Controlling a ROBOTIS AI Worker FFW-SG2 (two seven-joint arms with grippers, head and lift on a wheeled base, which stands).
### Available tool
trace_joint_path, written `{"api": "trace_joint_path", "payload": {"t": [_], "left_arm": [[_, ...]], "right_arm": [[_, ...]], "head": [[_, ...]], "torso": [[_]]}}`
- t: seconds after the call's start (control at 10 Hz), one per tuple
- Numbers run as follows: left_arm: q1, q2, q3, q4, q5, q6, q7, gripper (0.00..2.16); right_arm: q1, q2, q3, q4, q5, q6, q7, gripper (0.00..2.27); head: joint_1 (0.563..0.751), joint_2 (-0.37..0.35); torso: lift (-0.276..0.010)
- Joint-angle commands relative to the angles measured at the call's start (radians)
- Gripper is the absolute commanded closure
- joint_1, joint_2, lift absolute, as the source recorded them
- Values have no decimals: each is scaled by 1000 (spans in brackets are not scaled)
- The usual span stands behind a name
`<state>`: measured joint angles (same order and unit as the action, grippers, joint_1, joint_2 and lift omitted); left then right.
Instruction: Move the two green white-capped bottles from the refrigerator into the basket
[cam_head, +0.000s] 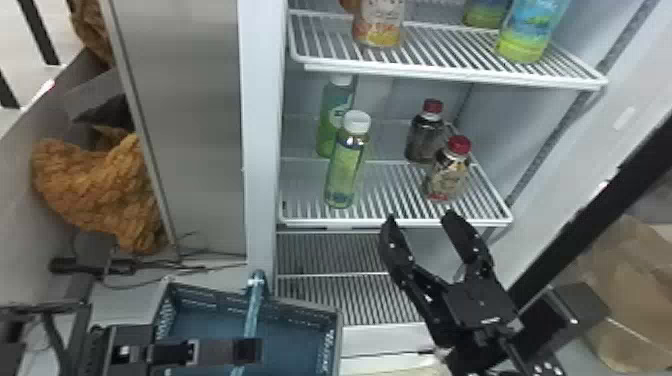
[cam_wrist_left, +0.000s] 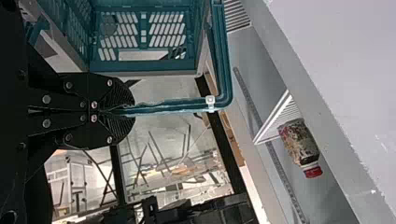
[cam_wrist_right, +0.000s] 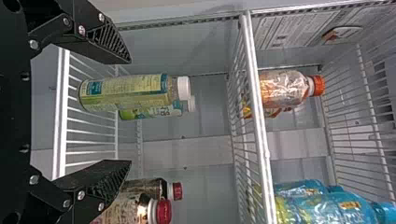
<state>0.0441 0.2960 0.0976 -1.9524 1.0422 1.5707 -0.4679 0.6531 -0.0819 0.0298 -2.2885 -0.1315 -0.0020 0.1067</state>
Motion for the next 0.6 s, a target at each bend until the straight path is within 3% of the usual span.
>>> {"api": "trace_joint_path", "payload": {"t": [0.0, 0.5], "left_arm": [[0, 0, 0, 0, 3, 1, 0, 1171], [-10, 2, -6, 0, 1, 1, 0, 1171]], "right_arm": [[-59, -6, 14, 49, 2, 19, 10, 306], [-263, -18, 42, 243, 46, 34, 18, 203]], "head": [[695, -194], [695, -155]], "torso": [[-263], [-263]]}}
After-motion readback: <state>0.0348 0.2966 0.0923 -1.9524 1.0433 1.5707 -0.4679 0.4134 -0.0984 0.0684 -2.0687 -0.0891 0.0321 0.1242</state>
